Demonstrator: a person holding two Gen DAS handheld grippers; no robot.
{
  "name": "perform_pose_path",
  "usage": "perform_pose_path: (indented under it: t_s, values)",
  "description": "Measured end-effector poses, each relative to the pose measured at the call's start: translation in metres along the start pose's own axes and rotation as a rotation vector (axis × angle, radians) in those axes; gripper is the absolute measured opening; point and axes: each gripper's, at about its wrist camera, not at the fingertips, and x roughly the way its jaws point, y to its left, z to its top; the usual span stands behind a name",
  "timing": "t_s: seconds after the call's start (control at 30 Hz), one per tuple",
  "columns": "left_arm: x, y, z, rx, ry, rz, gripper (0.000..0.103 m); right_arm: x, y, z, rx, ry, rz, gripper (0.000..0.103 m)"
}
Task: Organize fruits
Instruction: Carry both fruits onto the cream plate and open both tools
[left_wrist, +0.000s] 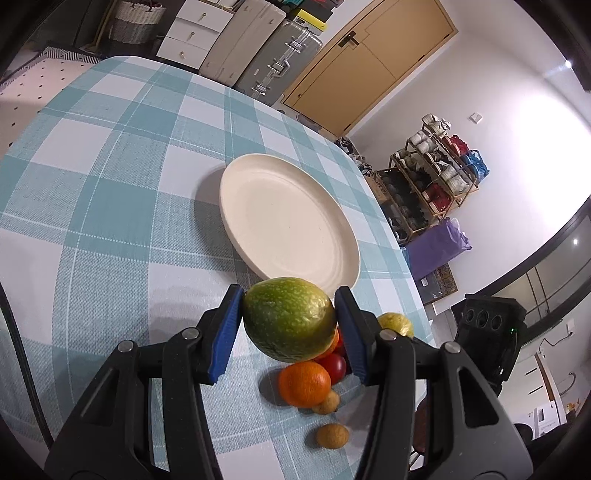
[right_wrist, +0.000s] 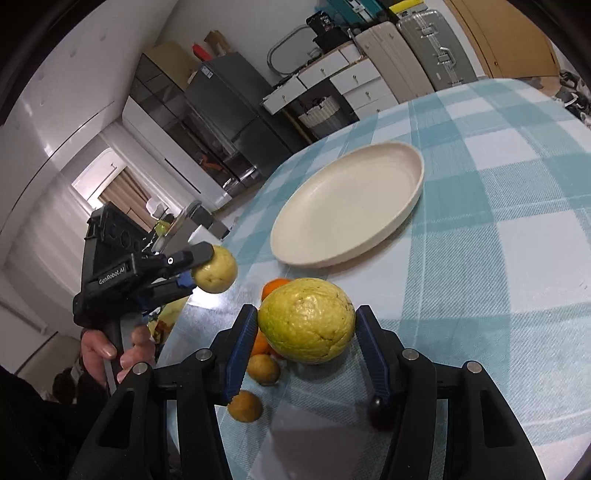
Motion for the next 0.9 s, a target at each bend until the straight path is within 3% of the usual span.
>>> perform_pose_path:
  t_s: [0.47,0.9]
  values:
    - [0.017,-0.012,0.048,0.032,-0.013,-0.001,0.048,-0.010,-0.011,0.060,0.009,-0.046,0.044,0.056]
    - [0.076,-0.016,0.118,0.030,0.021,-0.017,0.048,0.046,-0.013,0.137,-0.058,0.028,-0.029,0.056]
